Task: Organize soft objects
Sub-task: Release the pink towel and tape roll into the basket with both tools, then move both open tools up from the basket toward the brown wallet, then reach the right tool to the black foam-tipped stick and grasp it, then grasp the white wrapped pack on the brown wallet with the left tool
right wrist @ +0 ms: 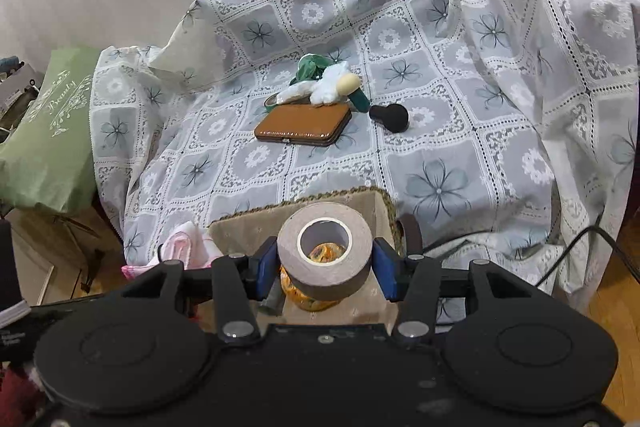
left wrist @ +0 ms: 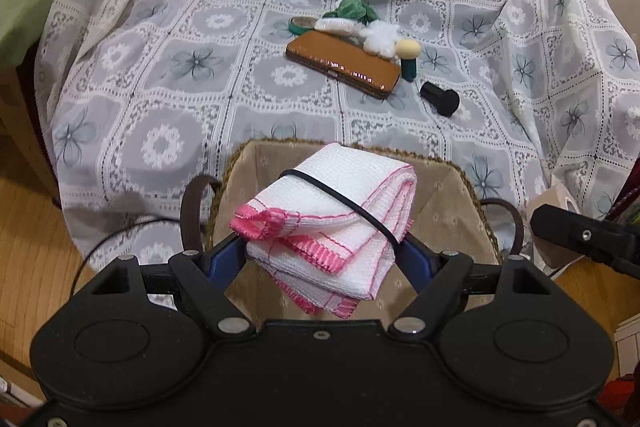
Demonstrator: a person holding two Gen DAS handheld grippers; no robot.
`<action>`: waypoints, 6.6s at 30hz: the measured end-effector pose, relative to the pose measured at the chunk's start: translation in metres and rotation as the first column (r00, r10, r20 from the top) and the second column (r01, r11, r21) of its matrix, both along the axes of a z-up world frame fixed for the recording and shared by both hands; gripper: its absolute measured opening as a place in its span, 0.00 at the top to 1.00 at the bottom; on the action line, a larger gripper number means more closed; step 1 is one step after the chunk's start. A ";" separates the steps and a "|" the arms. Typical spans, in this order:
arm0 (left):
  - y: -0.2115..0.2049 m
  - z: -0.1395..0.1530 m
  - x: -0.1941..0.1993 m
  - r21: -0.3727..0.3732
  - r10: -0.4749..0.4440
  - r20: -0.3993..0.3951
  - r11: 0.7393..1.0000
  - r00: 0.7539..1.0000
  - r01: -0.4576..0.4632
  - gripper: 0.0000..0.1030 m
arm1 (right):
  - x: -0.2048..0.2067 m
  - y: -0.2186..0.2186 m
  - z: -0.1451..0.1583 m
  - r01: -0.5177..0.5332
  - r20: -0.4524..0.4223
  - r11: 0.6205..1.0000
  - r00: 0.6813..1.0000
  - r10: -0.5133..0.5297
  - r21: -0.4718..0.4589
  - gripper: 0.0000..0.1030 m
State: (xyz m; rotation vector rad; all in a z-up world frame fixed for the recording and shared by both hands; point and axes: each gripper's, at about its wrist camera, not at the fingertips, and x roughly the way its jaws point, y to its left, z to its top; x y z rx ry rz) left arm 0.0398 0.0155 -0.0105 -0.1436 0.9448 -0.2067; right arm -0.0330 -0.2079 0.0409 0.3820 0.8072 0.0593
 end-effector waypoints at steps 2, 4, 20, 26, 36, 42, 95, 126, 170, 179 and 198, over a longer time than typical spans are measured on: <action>0.001 -0.004 -0.001 -0.005 0.003 -0.014 1.000 1.000 -0.003 0.26 | -0.005 0.000 -0.001 -0.006 -0.009 1.000 1.000 0.006 0.004 0.52; 0.001 -0.007 -0.001 -0.007 0.004 -0.031 1.000 0.999 -0.004 0.26 | -0.007 0.002 -0.004 -0.013 -0.023 1.000 1.000 0.013 0.004 0.52; -0.004 -0.016 -0.021 0.008 0.006 -0.041 1.000 0.999 -0.005 0.22 | -0.010 0.008 -0.018 -0.017 -0.086 0.999 0.996 0.015 -0.028 0.52; 0.004 -0.010 -0.024 0.014 0.057 -0.011 0.998 0.998 -0.057 0.21 | -0.010 0.010 -0.019 -0.022 -0.091 0.999 0.996 0.019 -0.034 0.52; 0.005 -0.009 -0.028 0.056 0.090 -0.005 0.994 0.996 -0.090 0.21 | -0.011 0.012 -0.020 -0.032 -0.090 0.999 0.996 0.029 -0.037 0.51; 0.004 -0.009 -0.028 0.067 0.086 -0.007 0.994 0.996 -0.085 0.21 | -0.013 0.013 -0.017 -0.040 -0.071 0.998 0.997 0.036 -0.048 0.49; -0.003 -0.011 -0.026 0.115 0.056 -0.001 0.992 0.998 -0.055 0.21 | -0.004 0.015 -0.026 -0.052 -0.131 0.996 0.990 0.042 -0.068 0.33; -0.024 0.001 0.085 0.198 -0.035 0.025 0.980 0.999 0.030 0.13 | 0.125 -0.021 -0.038 0.061 -0.171 0.992 0.982 -0.080 -0.114 0.14; -0.020 -0.042 0.193 0.212 -0.031 -0.065 0.976 0.997 0.044 0.13 | 0.295 -0.037 -0.115 0.255 -0.148 0.952 0.949 -0.280 -0.167 0.37; -0.025 -0.041 0.197 0.220 -0.040 -0.056 0.974 0.998 0.052 0.13 | 0.290 -0.038 -0.120 0.259 -0.092 0.953 0.957 -0.275 -0.157 0.27; -0.030 -0.019 0.242 0.197 -0.027 0.056 0.980 0.998 0.016 0.12 | 0.277 -0.052 -0.118 0.220 -0.083 0.967 0.969 -0.232 -0.127 0.44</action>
